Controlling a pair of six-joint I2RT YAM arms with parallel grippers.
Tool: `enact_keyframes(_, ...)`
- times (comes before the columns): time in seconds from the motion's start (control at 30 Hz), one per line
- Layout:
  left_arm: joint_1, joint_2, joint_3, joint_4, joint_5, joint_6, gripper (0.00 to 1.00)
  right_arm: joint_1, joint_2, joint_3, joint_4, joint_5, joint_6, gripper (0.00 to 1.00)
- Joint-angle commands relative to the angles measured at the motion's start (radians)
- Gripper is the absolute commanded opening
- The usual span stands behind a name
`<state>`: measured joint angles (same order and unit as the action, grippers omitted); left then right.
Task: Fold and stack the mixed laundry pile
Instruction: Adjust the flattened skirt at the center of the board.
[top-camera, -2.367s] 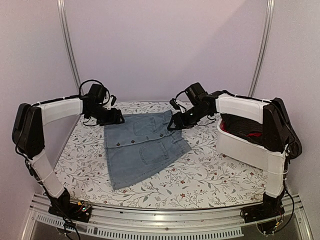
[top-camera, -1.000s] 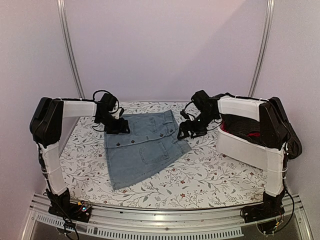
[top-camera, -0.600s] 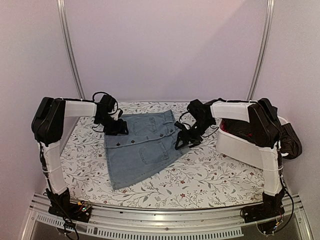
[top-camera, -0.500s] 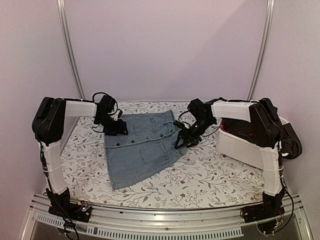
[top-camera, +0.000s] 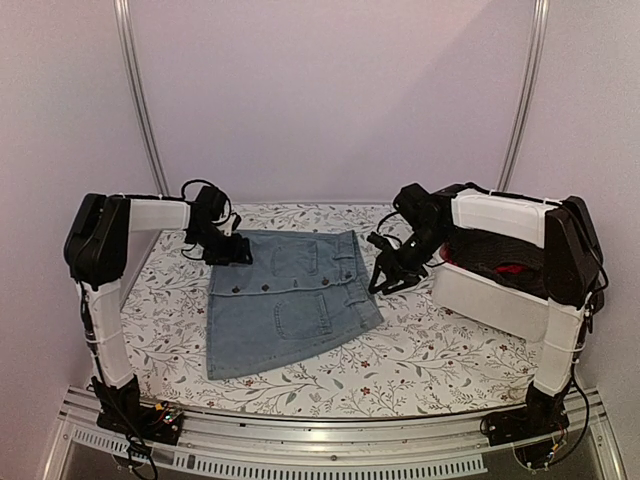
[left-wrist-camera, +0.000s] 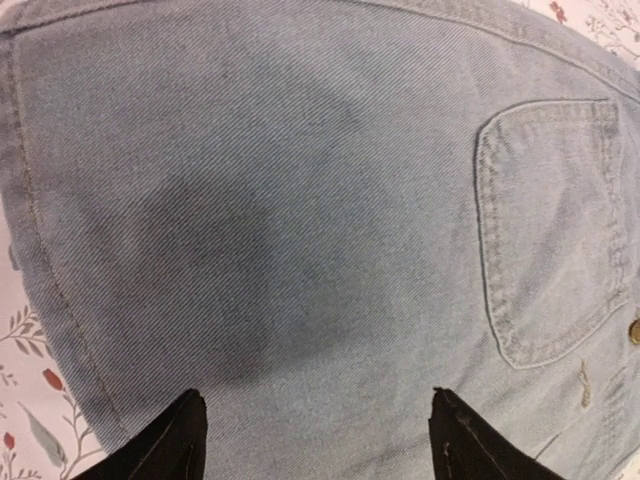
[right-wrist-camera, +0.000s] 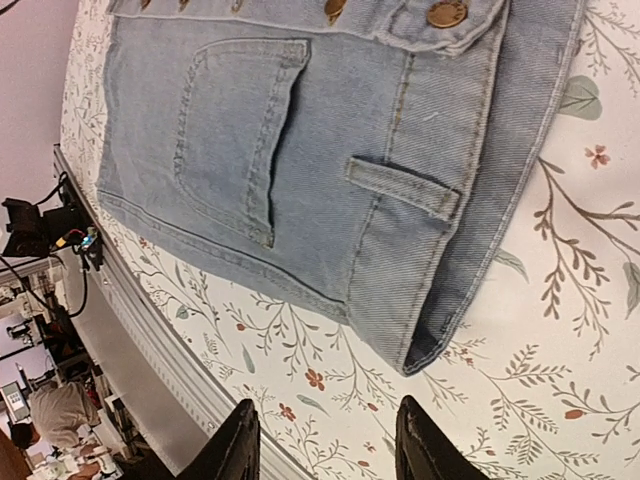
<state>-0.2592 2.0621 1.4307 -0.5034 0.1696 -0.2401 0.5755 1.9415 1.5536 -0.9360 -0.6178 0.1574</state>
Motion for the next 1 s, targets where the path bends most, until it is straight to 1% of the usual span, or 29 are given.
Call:
enact_keyframes(0.0, -0.01, -0.103, -0.001, -0.001, 0.033, 0.033, 0.77, -0.001, -0.034, 0.021, 0.011, 0.134, 0.002, 0.45)
enact_keyframes(0.13, -0.045, -0.216, -0.082, -0.001, 0.08, 0.036, 0.77, 0.03, 0.018, 0.119, 0.12, 0.017, 0.019, 0.44)
enact_keyframes(0.27, -0.096, -0.305, -0.193, -0.002, 0.116, -0.004, 0.77, 0.061, 0.137, 0.182, 0.164, -0.072, 0.01, 0.41)
enact_keyframes(0.4, -0.125, -0.325, -0.289, 0.018, 0.13, -0.047, 0.76, 0.072, 0.21, 0.141, 0.175, -0.078, -0.023, 0.37)
enact_keyframes(0.53, -0.125, -0.287, -0.321, 0.051, 0.122, -0.08, 0.74, 0.072, 0.221, 0.039, 0.191, -0.045, -0.057, 0.36)
enact_keyframes(0.63, -0.125, -0.212, -0.293, 0.069, 0.099, -0.086, 0.71, 0.071, 0.225, -0.016, 0.202, -0.012, -0.059, 0.35)
enact_keyframes(0.77, -0.114, -0.071, -0.176, 0.051, 0.065, -0.078, 0.63, 0.065, 0.247, -0.04, 0.23, -0.004, -0.037, 0.34)
enact_keyframes(0.87, -0.086, 0.033, -0.059, 0.036, 0.051, -0.081, 0.6, 0.052, 0.29, 0.015, 0.238, -0.042, -0.012, 0.34)
enact_keyframes(0.97, -0.059, 0.118, 0.076, -0.007, 0.04, -0.064, 0.59, 0.046, 0.326, 0.102, 0.202, -0.062, -0.003, 0.34)
